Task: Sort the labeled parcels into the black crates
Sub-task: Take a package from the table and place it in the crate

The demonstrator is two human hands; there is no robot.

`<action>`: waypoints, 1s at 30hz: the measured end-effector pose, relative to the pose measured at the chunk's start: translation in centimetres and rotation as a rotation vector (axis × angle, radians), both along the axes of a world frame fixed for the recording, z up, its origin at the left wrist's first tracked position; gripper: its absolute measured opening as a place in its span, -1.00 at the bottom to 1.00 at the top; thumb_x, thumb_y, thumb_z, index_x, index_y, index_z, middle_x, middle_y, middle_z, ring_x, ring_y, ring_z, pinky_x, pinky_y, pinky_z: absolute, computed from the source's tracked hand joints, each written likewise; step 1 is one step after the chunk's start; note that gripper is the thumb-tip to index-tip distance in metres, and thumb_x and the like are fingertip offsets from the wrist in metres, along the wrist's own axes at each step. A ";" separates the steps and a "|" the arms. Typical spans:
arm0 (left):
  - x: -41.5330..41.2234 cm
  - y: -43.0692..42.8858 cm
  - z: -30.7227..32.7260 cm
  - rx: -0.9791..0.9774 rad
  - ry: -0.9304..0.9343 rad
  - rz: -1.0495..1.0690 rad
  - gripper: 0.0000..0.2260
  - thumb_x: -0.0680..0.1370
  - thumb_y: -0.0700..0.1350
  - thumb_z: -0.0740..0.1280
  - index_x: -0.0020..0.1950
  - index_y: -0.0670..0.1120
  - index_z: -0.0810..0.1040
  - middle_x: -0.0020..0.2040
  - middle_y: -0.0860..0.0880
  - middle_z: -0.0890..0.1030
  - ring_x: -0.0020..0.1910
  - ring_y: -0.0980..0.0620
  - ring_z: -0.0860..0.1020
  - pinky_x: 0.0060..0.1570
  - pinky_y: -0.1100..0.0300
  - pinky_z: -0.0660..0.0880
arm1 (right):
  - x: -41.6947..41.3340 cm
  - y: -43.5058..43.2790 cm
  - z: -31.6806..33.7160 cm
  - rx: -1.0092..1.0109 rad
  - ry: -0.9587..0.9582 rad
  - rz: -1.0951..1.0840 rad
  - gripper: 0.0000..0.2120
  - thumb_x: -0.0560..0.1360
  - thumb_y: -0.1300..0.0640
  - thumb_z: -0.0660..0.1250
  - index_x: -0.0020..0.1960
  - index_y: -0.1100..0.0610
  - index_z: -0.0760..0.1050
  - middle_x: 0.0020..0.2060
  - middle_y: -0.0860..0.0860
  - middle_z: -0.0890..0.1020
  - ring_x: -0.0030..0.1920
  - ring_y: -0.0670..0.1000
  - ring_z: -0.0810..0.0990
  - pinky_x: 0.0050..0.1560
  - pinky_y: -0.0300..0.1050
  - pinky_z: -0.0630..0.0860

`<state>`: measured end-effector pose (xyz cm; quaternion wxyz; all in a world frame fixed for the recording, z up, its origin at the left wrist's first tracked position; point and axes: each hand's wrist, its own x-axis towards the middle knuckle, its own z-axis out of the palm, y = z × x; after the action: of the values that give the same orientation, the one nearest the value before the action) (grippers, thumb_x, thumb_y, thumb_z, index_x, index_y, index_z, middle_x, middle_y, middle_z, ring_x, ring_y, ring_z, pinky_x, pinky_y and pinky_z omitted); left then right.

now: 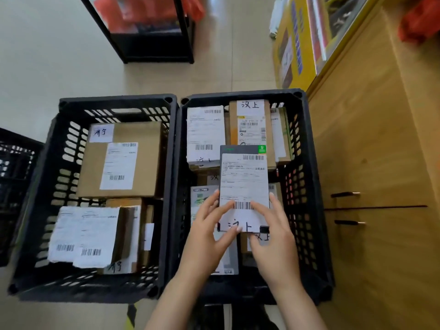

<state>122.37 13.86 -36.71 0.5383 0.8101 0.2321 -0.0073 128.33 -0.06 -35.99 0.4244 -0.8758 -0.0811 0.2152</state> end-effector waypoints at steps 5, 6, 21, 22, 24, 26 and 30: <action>-2.6 0.1 -0.6 0.001 0.031 0.008 -0.54 0.49 -0.10 0.47 0.28 0.29 0.44 0.47 0.31 0.18 0.40 0.42 0.21 0.30 0.51 0.25 | -2.6 0.1 -0.6 -0.001 0.035 0.018 -0.39 0.47 0.37 0.38 0.26 -0.26 0.42 0.46 -0.31 0.14 0.27 -0.61 0.05 0.02 -0.70 0.21; -3.2 0.1 -0.8 0.001 0.040 0.007 -0.53 0.49 -0.11 0.47 0.28 0.28 0.43 0.47 0.30 0.17 0.40 0.44 0.19 0.30 0.52 0.23 | -3.1 0.1 -0.8 -0.005 0.045 0.027 -0.39 0.46 0.38 0.39 0.25 -0.26 0.42 0.47 -0.30 0.14 0.26 -0.61 0.07 0.01 -0.69 0.24; -5.3 -1.8 -4.5 -0.089 0.197 0.012 -0.44 0.51 -0.12 0.45 0.32 0.35 0.31 0.47 0.38 0.06 0.37 0.56 0.07 0.11 0.69 0.15 | -4.9 -1.2 -4.1 -0.088 0.165 0.082 -0.31 0.49 0.36 0.34 0.21 -0.43 0.29 0.43 -0.38 0.07 0.33 -0.44 0.13 0.06 -0.57 0.35; -4.9 -2.1 -4.9 -0.104 0.199 0.009 -0.45 0.50 -0.12 0.45 0.32 0.36 0.32 0.47 0.37 0.08 0.40 0.51 0.08 0.13 0.68 0.14 | -4.7 -1.6 -4.3 -0.102 0.160 0.077 -0.32 0.49 0.37 0.34 0.22 -0.40 0.31 0.43 -0.36 0.08 0.36 -0.38 0.13 0.05 -0.58 0.34; -4.2 -2.9 -5.4 -0.121 0.192 -0.001 -0.46 0.50 -0.14 0.46 0.29 0.34 0.34 0.46 0.36 0.09 0.41 0.47 0.10 0.18 0.65 0.14 | -4.1 -2.6 -4.9 -0.127 0.135 0.066 -0.36 0.47 0.39 0.34 0.28 -0.28 0.38 0.45 -0.29 0.10 0.42 -0.28 0.15 0.15 -0.48 0.39; -3.4 -3.7 -5.9 -0.125 0.187 -0.021 -0.49 0.50 -0.15 0.46 0.32 0.27 0.37 0.45 0.35 0.10 0.40 0.46 0.13 0.17 0.65 0.15 | -3.3 -3.5 -5.3 -0.154 0.115 0.053 -0.38 0.46 0.42 0.33 0.33 -0.17 0.41 0.46 -0.24 0.12 0.42 -0.24 0.19 0.14 -0.45 0.42; -2.2 -5.1 -7.1 -0.125 0.223 -0.081 -0.48 0.52 -0.11 0.43 0.40 0.23 0.36 0.49 0.33 0.08 0.41 0.34 0.23 0.22 0.54 0.25 | -2.1 -4.8 -5.9 -0.196 0.164 0.031 -0.34 0.46 0.42 0.31 0.39 -0.15 0.34 0.43 -0.31 0.06 0.36 -0.19 0.25 0.00 -0.43 0.47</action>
<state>120.21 8.78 -43.81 0.5579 0.7779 0.2565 -0.1336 126.27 -4.83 -41.89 0.3384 -0.8913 -0.0382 0.2995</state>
